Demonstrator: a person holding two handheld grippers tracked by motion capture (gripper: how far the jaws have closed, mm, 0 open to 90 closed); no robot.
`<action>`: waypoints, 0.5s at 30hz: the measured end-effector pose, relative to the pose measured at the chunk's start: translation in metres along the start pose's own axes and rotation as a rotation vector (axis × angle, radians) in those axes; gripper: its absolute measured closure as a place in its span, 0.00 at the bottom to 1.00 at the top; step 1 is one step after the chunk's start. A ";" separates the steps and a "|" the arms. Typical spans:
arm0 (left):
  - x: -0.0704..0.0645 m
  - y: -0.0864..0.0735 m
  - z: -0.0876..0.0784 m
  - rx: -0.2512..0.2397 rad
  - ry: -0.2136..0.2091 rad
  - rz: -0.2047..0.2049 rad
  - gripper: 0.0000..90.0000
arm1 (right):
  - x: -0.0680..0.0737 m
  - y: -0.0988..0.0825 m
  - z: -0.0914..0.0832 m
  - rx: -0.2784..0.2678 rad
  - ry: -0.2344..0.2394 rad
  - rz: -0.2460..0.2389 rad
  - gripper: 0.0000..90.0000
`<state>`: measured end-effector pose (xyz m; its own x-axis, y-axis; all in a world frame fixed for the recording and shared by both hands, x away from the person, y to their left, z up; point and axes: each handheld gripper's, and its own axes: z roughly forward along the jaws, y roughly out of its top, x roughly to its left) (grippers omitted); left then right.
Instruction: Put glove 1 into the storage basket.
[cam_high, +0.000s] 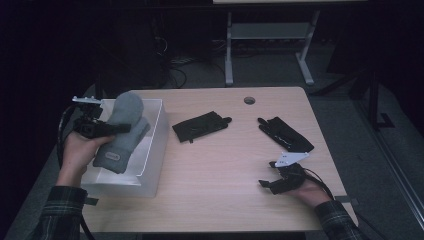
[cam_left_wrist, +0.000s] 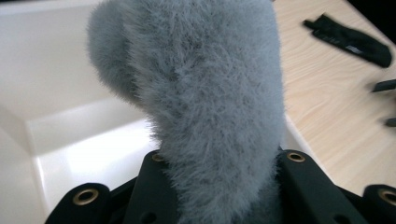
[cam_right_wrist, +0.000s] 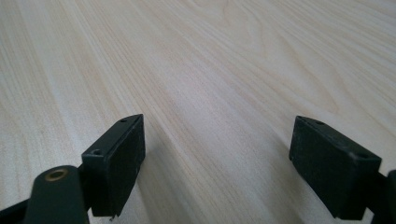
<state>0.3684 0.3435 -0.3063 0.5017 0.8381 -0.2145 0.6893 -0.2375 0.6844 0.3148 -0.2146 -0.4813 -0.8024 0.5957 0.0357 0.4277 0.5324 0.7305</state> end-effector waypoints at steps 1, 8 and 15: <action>0.004 -0.006 0.009 0.019 -0.001 -0.010 0.77 | 0.000 0.000 0.000 0.000 0.000 0.000 0.20; 0.020 -0.025 0.039 0.054 -0.007 -0.061 0.77 | 0.000 0.000 0.000 0.000 0.000 0.001 0.20; 0.036 -0.040 0.061 0.091 -0.013 -0.117 0.77 | 0.000 0.000 0.000 0.002 -0.003 0.004 0.20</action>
<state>0.3911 0.3529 -0.3840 0.4213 0.8563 -0.2988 0.7877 -0.1822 0.5885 0.3151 -0.2145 -0.4811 -0.7994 0.5996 0.0371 0.4319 0.5307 0.7293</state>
